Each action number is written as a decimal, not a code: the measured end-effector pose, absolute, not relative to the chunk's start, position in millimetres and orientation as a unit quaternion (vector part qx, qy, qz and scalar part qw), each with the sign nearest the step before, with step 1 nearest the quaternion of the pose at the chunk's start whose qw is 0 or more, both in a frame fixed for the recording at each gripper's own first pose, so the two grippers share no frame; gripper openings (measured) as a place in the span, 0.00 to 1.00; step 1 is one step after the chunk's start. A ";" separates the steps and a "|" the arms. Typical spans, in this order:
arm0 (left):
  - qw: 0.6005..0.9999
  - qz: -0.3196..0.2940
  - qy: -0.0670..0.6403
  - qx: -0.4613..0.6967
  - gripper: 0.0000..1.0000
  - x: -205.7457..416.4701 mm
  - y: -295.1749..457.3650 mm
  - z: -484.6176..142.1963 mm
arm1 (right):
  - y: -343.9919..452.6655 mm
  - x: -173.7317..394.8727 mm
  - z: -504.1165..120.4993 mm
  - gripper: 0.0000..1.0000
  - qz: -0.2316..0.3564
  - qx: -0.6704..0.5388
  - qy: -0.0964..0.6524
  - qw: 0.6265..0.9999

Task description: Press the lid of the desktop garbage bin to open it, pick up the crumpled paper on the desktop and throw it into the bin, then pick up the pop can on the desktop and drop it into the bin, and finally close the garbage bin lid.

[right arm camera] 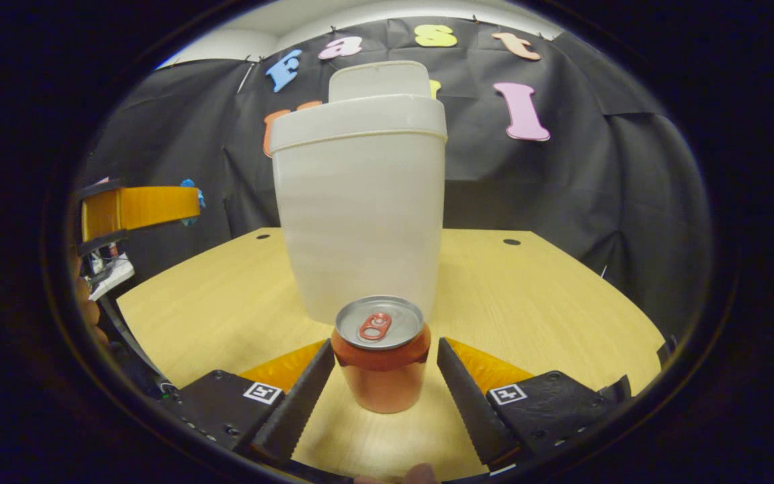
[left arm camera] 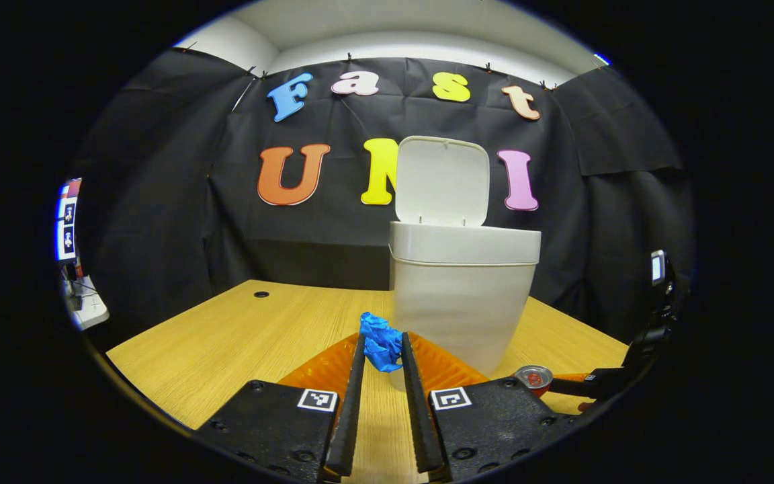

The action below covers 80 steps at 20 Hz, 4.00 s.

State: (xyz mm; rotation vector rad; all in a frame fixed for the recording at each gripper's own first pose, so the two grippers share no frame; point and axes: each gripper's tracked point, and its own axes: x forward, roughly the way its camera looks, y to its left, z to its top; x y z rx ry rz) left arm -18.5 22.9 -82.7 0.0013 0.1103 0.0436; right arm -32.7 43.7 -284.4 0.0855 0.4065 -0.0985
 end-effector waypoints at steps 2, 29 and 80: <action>0.998 0.025 0.052 0.002 0.36 -17.2 25.7 -80.7 | 43.0 -30.3 -293.6 0.95 -0.049 0.045 0.215 0.974; 1.000 0.009 0.000 0.003 0.36 3.0 14.6 -16.9 | 36.3 -33.2 -313.6 0.82 -0.039 0.074 0.253 0.964; 1.000 -0.010 -0.005 0.013 0.99 49.0 17.3 12.1 | -1.8 -23.8 -98.4 0.82 -0.004 -0.015 0.076 0.997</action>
